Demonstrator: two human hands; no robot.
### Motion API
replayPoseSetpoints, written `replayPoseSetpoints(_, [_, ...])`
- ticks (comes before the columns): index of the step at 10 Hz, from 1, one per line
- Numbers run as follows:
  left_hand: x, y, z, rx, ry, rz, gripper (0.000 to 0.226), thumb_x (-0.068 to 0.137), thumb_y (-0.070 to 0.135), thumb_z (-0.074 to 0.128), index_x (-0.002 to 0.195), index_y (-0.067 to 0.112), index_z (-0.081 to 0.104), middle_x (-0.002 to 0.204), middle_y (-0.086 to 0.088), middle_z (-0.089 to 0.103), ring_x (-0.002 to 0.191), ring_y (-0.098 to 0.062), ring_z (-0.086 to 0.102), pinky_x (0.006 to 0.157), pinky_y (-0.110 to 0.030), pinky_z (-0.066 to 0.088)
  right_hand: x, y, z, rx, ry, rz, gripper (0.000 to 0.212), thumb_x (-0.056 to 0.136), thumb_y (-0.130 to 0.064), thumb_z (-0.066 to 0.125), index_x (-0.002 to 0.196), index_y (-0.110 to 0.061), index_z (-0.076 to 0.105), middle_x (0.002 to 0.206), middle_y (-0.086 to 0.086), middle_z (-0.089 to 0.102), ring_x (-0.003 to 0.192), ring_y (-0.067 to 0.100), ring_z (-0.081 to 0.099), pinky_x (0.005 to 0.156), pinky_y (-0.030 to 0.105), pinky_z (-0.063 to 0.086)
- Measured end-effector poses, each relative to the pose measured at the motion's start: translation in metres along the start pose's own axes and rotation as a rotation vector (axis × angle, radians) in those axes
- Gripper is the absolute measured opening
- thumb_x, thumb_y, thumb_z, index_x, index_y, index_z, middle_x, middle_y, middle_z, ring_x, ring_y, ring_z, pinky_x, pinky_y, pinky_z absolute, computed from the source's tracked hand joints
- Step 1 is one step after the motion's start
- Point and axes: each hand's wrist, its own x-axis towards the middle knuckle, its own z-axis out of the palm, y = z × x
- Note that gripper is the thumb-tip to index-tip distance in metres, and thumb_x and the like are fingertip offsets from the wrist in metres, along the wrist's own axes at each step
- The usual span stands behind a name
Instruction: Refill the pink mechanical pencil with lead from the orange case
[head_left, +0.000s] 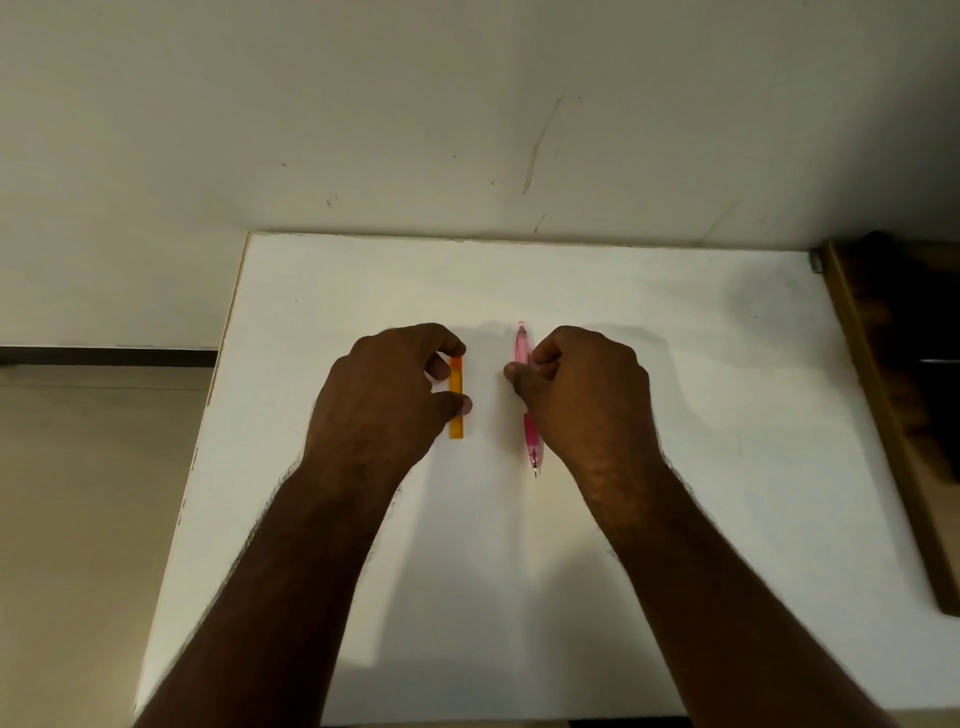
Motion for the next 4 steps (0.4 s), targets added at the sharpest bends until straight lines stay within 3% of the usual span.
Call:
replayPoseSetpoints(1, [0.000,0.003,-0.001,0.020,0.057,0.045,0.050,0.074,0.041,0.083,0.120,0.035,0.065,0.105,0.015,0.067,0.098,-0.012,0.061,0.079,-0.025,0.041,0.001,-0.001,-0.002,0.016,0.047,-0.015,0.037,0.091,-0.054,0.067,0.099,-0.017,0.069,0.088,-0.002,0.072,0.078,0.016,0.062,0.072,0.025,0.039])
replayPoseSetpoints(2, [-0.003,0.006,-0.001,0.067,0.167,0.129,0.060,0.074,0.054,0.078,0.127,0.032,0.062,0.121,0.011,0.064,0.121,-0.018,0.050,0.091,-0.025,0.035,0.000,-0.002,-0.003,0.017,0.114,-0.046,0.044,0.093,-0.060,0.060,0.101,-0.018,0.071,0.091,-0.002,0.072,0.081,0.016,0.065,0.071,0.027,0.042])
replayPoseSetpoints(3, [-0.005,0.010,-0.009,0.055,0.291,0.221,0.060,0.077,0.060,0.073,0.128,0.030,0.061,0.128,0.010,0.061,0.128,-0.017,0.045,0.097,-0.028,0.039,-0.001,-0.006,-0.008,0.051,0.184,-0.092,0.047,0.094,-0.061,0.055,0.110,-0.020,0.072,0.105,0.000,0.074,0.100,0.021,0.066,0.080,0.032,0.048])
replayPoseSetpoints(4, [-0.010,0.014,-0.020,0.055,0.362,0.241,0.064,0.082,0.060,0.067,0.135,0.025,0.058,0.141,0.005,0.056,0.140,-0.019,0.037,0.110,-0.037,0.038,-0.004,-0.016,-0.021,0.072,0.204,-0.126,0.053,0.096,-0.059,0.055,0.131,-0.020,0.065,0.130,0.002,0.068,0.127,0.024,0.054,0.100,0.034,0.043])
